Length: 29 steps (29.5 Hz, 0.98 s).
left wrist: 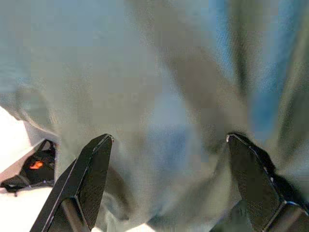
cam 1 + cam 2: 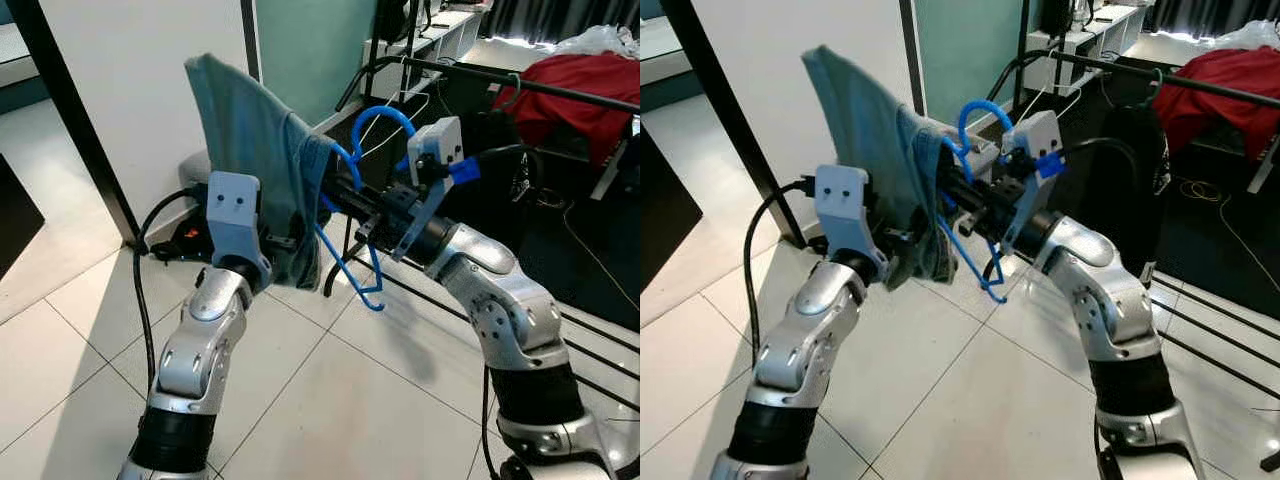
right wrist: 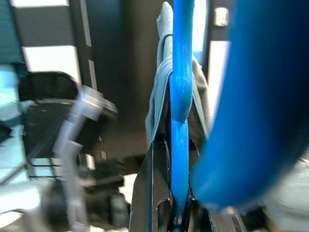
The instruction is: Hang hanger
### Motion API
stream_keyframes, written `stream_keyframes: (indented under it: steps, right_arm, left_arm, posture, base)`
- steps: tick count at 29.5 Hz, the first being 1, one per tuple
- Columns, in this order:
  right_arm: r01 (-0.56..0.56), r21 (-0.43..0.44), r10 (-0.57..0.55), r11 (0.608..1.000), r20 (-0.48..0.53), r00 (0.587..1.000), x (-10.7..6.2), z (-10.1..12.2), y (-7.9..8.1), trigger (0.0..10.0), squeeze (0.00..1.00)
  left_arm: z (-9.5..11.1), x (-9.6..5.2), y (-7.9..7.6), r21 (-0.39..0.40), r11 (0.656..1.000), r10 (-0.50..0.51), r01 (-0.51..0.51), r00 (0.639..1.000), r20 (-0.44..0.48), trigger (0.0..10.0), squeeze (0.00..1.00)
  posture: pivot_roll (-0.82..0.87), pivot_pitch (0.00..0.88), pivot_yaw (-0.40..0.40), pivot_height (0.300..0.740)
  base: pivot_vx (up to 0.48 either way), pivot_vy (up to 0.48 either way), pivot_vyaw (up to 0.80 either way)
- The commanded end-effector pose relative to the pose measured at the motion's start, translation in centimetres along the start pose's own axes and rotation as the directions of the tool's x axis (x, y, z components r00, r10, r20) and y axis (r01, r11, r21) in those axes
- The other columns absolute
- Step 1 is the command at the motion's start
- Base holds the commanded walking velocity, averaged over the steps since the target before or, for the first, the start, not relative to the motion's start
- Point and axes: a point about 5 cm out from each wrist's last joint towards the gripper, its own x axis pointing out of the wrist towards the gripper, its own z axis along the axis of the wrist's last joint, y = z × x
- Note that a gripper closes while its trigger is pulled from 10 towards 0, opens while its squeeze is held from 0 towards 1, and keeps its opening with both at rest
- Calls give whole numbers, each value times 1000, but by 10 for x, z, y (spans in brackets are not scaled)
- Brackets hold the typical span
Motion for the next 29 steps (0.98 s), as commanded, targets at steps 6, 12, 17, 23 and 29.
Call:
stream_keyframes:
  steps: [6, 12, 17, 23, 29]
  right_arm:
    - [-118, 56, 117, 991, 18, 993, 3, 2, 18, 0, 0]
    - [-129, 66, 128, 989, 19, 992, 1, 4, 20, 0, 0]
    - [-75, 49, 76, 996, -12, 997, -1, 1, 13, 0, 0]
    - [-46, 45, 47, 998, -12, 999, -3, 4, 8, 0, 0]
    - [-35, 36, 36, 999, -31, 999, -6, 3, 5, 0, 0]
  left_arm:
    - [5, 6, -9, 45, 998, -41, 40, 999, 34, 10000, 0]
    - [7, 7, -6, 49, 998, -35, 32, 998, 53, 3961, 0]
    - [17, 6, 13, 62, 997, 30, -36, 995, 99, 0, 0]
    - [19, 4, 34, 89, 990, 100, -110, 989, 110, 0, 0]
    - [21, 4, 41, 102, 985, 124, -137, 984, 125, 0, 0]
  posture:
    - [-88, 17, 22, 740]
    - [-92, 20, 24, 740]
    - [-88, 22, 24, 740]
    - [-84, 24, 21, 740]
    - [-83, 24, 20, 740]
  base:
    - [0, 0, 0]
    - [0, 0, 0]
    - [0, 0, 0]
    - [0, 0, 0]
    - [0, 0, 0]
